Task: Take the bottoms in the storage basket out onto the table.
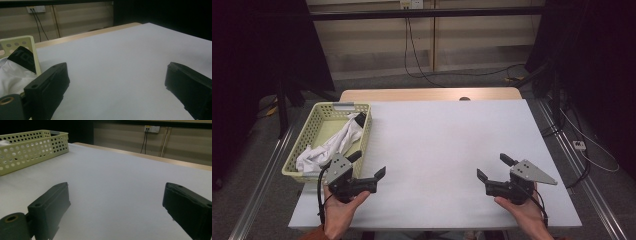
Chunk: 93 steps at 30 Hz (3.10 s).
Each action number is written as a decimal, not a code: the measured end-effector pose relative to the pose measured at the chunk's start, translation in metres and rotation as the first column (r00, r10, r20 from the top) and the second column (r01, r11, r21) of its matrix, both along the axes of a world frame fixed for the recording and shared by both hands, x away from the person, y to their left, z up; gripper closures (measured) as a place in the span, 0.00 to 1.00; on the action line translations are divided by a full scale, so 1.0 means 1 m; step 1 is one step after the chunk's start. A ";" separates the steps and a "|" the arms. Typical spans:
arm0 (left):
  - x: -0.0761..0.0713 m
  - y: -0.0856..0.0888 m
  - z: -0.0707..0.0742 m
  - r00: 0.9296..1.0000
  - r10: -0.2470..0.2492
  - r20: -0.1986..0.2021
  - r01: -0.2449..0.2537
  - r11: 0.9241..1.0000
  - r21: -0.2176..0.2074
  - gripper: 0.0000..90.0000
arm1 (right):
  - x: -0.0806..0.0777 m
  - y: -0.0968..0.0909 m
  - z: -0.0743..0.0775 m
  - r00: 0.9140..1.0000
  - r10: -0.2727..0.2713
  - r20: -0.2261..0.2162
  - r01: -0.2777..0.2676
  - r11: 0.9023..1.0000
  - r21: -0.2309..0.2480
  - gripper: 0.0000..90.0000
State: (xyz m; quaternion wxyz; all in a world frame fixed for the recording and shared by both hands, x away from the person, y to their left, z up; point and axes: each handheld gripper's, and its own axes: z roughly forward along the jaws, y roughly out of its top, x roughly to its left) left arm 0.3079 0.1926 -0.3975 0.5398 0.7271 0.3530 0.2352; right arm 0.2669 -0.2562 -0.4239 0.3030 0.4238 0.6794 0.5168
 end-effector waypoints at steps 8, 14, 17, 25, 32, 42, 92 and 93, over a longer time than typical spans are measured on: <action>0.002 0.001 0.001 1.000 0.008 -0.005 -0.008 1.000 -0.001 0.06 | 0.001 -0.001 -0.001 1.000 0.007 -0.009 -0.007 1.000 0.008 0.07; 0.002 0.004 0.005 1.000 0.008 -0.008 -0.008 1.000 0.009 0.06 | 0.001 0.000 -0.001 1.000 0.005 -0.013 -0.004 1.000 0.017 0.07; 0.002 0.005 0.006 1.000 0.012 -0.013 -0.012 1.000 0.004 0.06 | 0.001 0.000 -0.001 1.000 0.007 -0.014 -0.006 1.000 0.017 0.07; 0.004 0.010 0.011 1.000 0.019 -0.016 -0.019 1.000 0.008 0.06 | 0.003 0.000 -0.001 1.000 0.011 -0.019 -0.011 1.000 0.011 0.07; 0.006 0.014 0.016 1.000 0.023 -0.013 -0.023 0.999 0.022 0.06 | 0.003 0.001 -0.001 1.000 0.014 -0.016 -0.014 1.000 0.009 0.07; 0.010 0.021 0.023 0.999 0.023 -0.030 -0.022 0.999 0.034 0.06 | 0.003 0.002 -0.001 1.000 0.017 -0.014 -0.017 1.000 0.009 0.07; 0.058 0.080 0.059 0.980 0.183 -0.078 -0.173 0.978 0.116 0.05 | 0.004 0.005 -0.002 0.998 0.047 -0.030 -0.046 0.999 0.010 0.03; 0.060 0.081 0.059 0.980 0.184 -0.078 -0.174 0.978 0.117 0.05 | 0.004 0.005 -0.002 0.998 0.047 -0.030 -0.047 0.999 0.010 0.03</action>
